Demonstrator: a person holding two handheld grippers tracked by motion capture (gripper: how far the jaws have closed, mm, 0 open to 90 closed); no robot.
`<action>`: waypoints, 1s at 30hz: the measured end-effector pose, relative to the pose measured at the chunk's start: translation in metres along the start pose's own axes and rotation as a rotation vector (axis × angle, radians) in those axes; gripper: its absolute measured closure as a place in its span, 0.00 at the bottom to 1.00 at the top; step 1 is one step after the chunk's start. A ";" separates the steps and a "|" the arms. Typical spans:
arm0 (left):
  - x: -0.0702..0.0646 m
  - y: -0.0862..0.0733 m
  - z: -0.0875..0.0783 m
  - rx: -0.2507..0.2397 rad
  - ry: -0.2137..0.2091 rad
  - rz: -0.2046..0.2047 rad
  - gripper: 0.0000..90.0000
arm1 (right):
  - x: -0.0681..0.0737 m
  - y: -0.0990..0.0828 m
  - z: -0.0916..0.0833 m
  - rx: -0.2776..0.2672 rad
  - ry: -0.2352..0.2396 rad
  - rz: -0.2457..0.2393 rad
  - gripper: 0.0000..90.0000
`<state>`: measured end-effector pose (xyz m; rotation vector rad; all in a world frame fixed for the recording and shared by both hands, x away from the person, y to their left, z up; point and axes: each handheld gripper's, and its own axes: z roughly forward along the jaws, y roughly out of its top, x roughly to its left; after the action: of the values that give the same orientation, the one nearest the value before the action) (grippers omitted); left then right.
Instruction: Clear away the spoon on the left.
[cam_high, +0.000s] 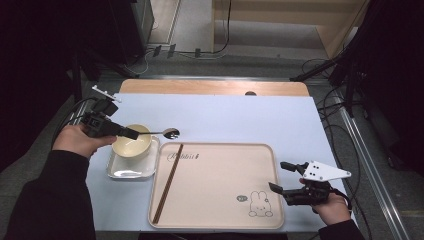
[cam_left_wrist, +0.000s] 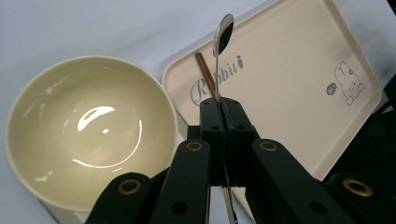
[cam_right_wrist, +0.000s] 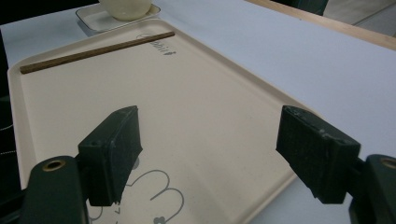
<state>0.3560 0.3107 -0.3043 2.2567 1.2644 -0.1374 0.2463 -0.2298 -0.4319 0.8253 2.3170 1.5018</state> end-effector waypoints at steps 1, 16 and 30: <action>-0.003 0.001 0.005 0.005 -0.005 0.006 0.99 | 0.000 0.000 0.000 0.000 -0.001 -0.002 0.25; -0.017 0.005 0.035 0.015 -0.040 0.018 0.99 | 0.000 0.000 0.000 -0.001 0.000 0.000 0.25; -0.022 -0.001 0.070 0.046 -0.048 0.022 0.99 | 0.000 0.000 0.000 0.001 0.000 -0.001 0.25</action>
<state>0.3544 0.2589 -0.3563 2.2914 1.2223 -0.2134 0.2459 -0.2298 -0.4317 0.8242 2.3177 1.5000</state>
